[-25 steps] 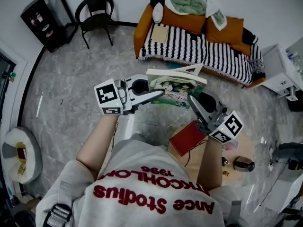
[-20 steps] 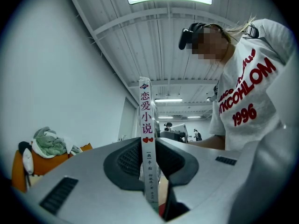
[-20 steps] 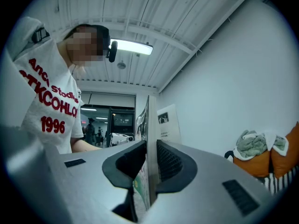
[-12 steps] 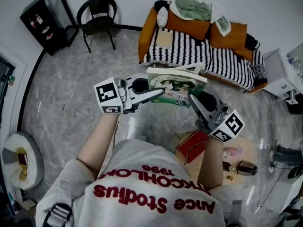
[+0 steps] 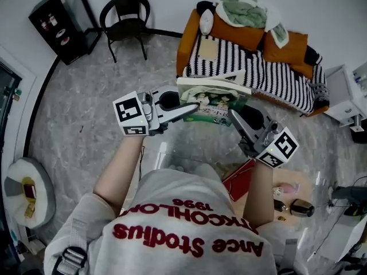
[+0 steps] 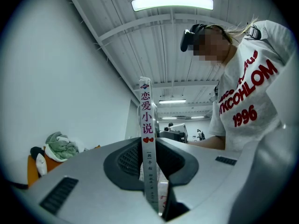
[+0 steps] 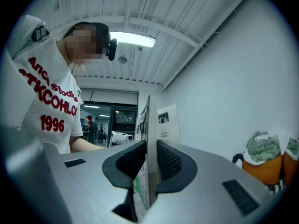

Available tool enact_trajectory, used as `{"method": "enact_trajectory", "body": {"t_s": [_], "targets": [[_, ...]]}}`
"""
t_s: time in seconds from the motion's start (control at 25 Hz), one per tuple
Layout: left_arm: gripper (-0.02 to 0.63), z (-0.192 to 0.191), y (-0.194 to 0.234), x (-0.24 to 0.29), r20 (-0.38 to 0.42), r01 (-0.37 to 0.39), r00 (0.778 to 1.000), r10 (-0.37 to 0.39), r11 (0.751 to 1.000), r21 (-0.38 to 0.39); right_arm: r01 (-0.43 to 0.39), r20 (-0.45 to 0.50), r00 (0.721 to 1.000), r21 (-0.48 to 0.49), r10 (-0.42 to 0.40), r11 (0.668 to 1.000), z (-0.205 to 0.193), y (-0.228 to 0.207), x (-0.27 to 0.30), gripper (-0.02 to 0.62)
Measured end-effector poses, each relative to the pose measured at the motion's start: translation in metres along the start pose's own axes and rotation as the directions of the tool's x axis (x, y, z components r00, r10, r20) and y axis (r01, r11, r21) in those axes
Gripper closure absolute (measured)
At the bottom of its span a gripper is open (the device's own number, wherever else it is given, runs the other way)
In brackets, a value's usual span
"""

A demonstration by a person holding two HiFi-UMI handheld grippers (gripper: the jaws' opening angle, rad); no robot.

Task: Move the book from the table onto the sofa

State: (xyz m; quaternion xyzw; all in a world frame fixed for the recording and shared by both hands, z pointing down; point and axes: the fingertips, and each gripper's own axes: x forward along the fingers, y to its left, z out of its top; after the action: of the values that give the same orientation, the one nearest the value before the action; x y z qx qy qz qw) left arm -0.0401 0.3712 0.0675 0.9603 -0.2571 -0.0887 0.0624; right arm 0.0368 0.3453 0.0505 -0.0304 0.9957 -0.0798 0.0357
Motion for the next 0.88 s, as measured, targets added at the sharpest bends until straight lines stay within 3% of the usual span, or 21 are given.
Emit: {"method": "enact_trajectory", "body": {"t_s": [0.72,0.88], "targets": [[0.532,-0.017,0.013,-0.003,0.005,-0.09,0.996,0.09,0.996,0.007,-0.082,-0.021,0.996,0.015,0.082,0.997,-0.019,-0.017,0.007,0.512],[0.532,-0.015,0.061,0.004,0.007,-0.104,0.995,0.104,0.995,0.003,-0.094,-0.03,0.995,0.027,0.095,0.995,-0.018,-0.061,0.028,0.512]]}}
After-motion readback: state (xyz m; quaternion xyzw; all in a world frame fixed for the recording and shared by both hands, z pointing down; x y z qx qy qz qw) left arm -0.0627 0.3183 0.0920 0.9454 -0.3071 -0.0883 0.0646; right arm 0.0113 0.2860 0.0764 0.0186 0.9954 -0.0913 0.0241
